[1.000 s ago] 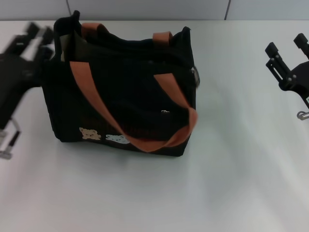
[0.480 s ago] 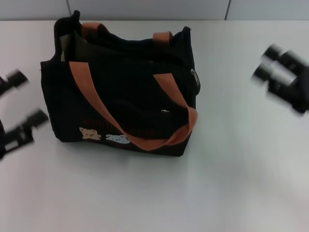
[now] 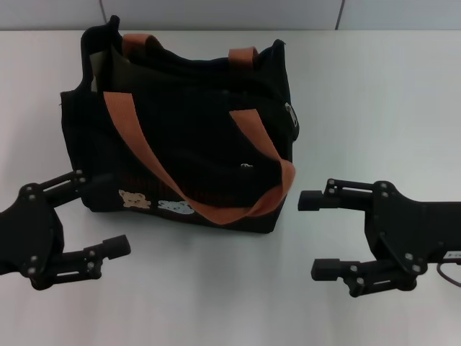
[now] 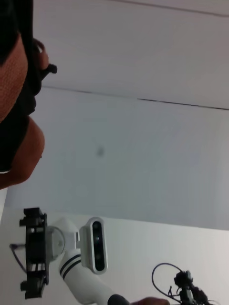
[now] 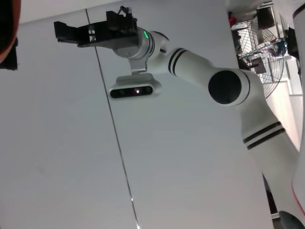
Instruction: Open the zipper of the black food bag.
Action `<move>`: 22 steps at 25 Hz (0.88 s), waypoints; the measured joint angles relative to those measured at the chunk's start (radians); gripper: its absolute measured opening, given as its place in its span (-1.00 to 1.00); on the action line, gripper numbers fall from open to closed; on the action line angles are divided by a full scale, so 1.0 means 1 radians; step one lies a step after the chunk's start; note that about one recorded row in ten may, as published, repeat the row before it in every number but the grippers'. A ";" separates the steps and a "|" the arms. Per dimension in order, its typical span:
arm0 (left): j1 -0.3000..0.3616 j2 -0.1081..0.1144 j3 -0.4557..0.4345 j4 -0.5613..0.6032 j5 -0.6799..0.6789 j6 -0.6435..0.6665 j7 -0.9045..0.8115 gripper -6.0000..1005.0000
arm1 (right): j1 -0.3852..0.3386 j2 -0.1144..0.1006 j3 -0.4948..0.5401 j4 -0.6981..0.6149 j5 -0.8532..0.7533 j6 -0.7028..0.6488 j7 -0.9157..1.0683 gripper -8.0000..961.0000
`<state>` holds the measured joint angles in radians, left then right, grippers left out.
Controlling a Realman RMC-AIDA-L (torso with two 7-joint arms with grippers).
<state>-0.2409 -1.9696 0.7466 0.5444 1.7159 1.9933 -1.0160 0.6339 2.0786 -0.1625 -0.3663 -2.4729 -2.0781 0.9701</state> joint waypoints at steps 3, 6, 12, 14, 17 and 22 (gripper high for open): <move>-0.008 0.000 0.000 0.001 0.009 0.000 -0.012 0.67 | 0.006 0.001 0.003 0.002 0.001 0.003 -0.001 0.71; -0.010 0.000 -0.002 0.001 0.009 0.000 -0.012 0.67 | 0.008 0.001 0.006 0.001 0.002 0.004 -0.002 0.71; -0.018 -0.003 -0.008 0.000 0.010 0.000 -0.018 0.67 | 0.021 0.001 0.001 0.000 0.003 0.005 -0.003 0.71; -0.022 -0.004 -0.009 -0.002 0.010 -0.001 -0.019 0.67 | 0.021 0.001 0.002 -0.003 0.003 0.005 -0.004 0.71; -0.026 -0.007 -0.009 -0.004 0.009 -0.001 -0.019 0.67 | 0.022 0.001 0.003 -0.004 0.003 0.005 -0.004 0.71; -0.036 -0.010 -0.009 -0.008 0.010 -0.001 -0.019 0.67 | 0.024 0.001 0.000 -0.006 0.004 0.003 -0.004 0.71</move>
<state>-0.2774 -1.9799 0.7374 0.5363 1.7256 1.9922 -1.0355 0.6575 2.0794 -0.1622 -0.3719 -2.4688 -2.0754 0.9659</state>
